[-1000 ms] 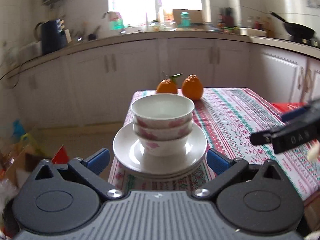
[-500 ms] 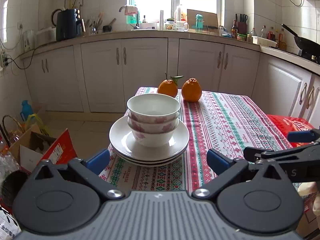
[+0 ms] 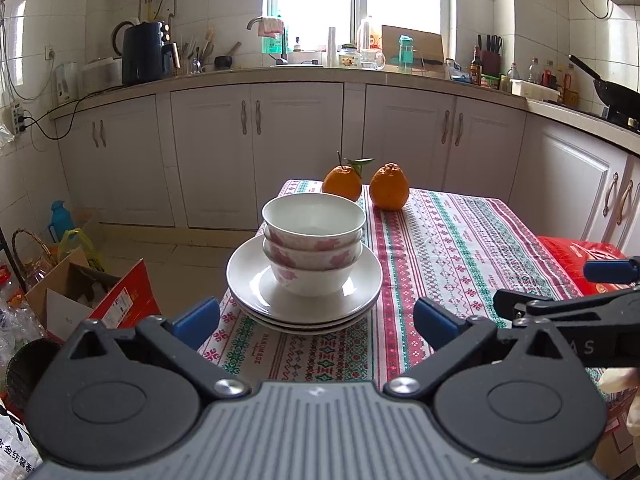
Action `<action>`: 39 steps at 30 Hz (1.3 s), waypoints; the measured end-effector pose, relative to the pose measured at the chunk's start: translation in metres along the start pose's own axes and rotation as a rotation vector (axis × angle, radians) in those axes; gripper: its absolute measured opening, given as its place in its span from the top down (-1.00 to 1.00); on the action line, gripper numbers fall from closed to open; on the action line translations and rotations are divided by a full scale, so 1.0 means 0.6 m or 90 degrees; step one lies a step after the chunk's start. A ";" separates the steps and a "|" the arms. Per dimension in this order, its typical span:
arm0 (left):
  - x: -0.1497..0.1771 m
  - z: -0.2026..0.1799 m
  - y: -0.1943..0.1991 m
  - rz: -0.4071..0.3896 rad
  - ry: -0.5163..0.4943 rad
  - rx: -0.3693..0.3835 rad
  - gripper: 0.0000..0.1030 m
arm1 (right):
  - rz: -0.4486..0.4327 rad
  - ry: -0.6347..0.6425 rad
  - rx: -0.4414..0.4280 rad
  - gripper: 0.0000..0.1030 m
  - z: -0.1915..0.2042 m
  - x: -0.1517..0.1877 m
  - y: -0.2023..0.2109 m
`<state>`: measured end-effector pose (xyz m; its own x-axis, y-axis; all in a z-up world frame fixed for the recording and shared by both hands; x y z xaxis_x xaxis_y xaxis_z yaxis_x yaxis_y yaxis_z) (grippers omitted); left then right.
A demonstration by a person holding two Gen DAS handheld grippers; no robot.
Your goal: Organize plates and bowls
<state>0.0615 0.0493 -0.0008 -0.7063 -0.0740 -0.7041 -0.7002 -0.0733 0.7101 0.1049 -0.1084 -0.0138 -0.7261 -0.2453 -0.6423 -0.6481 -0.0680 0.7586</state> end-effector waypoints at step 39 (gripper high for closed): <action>-0.001 -0.007 0.004 -0.001 0.009 0.000 -0.99 | -0.013 -0.008 0.012 -1.00 -0.008 0.000 0.008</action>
<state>0.0608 0.0448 0.0015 -0.7041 -0.0882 -0.7046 -0.7008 -0.0731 0.7096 0.1030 -0.1131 -0.0097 -0.7152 -0.2312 -0.6596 -0.6673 -0.0547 0.7428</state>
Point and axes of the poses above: each gripper's, at about its wrist camera, not at the fingertips, and y roughly against the way its jaws point, z to its left, x to its underside, the point moved 6 cm from there along -y, roughly the way its jaws point, and after that the axes turned 15 degrees about z, right-handed, at the moved point
